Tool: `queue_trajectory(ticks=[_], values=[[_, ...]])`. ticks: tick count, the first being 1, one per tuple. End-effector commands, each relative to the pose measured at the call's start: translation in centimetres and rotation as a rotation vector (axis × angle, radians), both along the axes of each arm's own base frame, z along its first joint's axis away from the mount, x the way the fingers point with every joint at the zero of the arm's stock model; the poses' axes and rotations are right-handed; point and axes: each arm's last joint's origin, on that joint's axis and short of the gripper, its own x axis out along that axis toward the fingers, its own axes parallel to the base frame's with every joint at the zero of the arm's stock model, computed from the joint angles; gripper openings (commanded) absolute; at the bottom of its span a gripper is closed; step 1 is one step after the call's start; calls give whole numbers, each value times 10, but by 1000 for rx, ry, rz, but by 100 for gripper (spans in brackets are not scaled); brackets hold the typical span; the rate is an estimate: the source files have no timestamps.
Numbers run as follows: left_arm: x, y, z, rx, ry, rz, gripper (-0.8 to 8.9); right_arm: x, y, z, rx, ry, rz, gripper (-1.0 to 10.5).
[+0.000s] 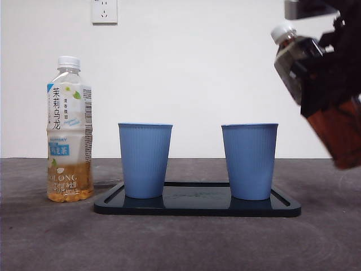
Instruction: Pour the drink into the cup
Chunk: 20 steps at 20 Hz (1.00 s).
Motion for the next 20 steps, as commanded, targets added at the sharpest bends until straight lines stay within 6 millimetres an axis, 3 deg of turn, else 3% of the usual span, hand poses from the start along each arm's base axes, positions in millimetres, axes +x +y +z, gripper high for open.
queue_trajectory(ticks=[1,4,7,20], values=[[0,0,2,2,-19,-3,526,-2,9,31,-131,-79,15,230],[0,0,2,2,-18,-3,526,-8,14,46,-324,-53,21,230],[0,0,2,0,-17,-2,526,-5,17,47,-515,-15,29,230],[0,0,2,0,-17,-2,526,22,48,2,-1132,106,24,230]])
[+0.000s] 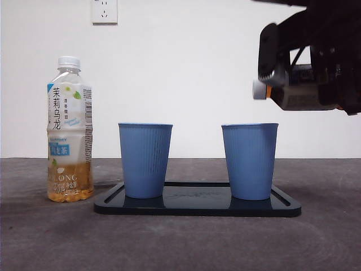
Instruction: Pour the drink into the cup
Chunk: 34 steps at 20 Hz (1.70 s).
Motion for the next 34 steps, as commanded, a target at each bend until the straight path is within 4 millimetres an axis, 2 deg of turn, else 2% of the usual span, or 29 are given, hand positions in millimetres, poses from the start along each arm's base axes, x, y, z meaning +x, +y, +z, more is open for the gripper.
queue_trajectory(ticks=[1,21,30,34], values=[[0,0,2,0,-17,-2,526,6,7,7,-94,-52,-16,230],[0,0,2,0,-16,-3,526,10,9,4,-146,-78,-35,224],[0,0,2,6,-11,-5,526,9,10,8,246,-252,-160,220],[0,0,2,9,-13,-6,526,5,6,16,515,-298,-224,216]])
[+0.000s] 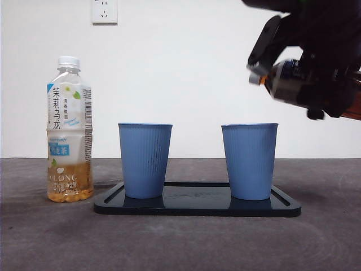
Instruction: Pour the drink into the cup
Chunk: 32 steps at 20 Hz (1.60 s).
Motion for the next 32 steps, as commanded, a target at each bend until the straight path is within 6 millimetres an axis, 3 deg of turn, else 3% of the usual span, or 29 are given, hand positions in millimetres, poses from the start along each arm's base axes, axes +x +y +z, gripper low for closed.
queue_trajectory(ticks=[1,6,17,22,32], values=[[0,0,2,7,-17,-6,526,1,1,20,246,-144,-88,207],[0,0,2,6,-16,-5,527,7,-7,20,536,-217,-89,201],[0,0,2,1,-13,-3,526,6,-50,-39,978,-414,-45,201],[0,0,3,-1,-20,-3,526,-3,-60,-56,1090,-497,65,201],[1,-1,3,0,-24,-4,526,6,-81,-59,1135,-475,121,201]])
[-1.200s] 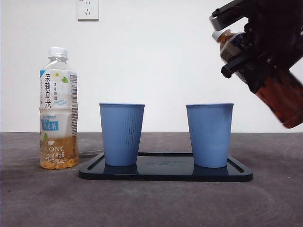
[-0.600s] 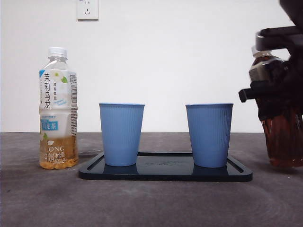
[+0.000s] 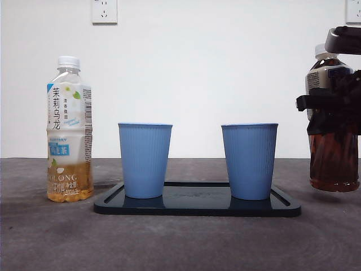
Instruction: Pour the drink into the cup
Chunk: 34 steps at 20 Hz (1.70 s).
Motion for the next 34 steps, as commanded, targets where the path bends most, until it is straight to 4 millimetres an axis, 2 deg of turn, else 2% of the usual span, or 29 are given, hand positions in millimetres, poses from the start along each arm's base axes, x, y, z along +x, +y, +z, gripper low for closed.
queue_trajectory(ticks=[1,7,13,21,24,29,34], values=[[1,0,3,0,-19,-2,526,8,0,6,28,-63,43,201],[1,-1,4,-7,-35,-1,526,15,-1,-4,7,-61,65,201],[1,-1,4,-7,-34,-1,527,15,-1,-5,4,-55,65,203],[1,-1,4,-7,-34,-1,527,15,-1,-4,1,-58,66,470],[1,-1,4,-5,-36,-2,527,13,-1,-4,-3,-37,66,495],[6,-2,2,8,-20,-5,527,0,-3,12,13,-31,101,496],[22,-7,-3,21,-17,-3,526,-30,-7,34,101,19,127,496]])
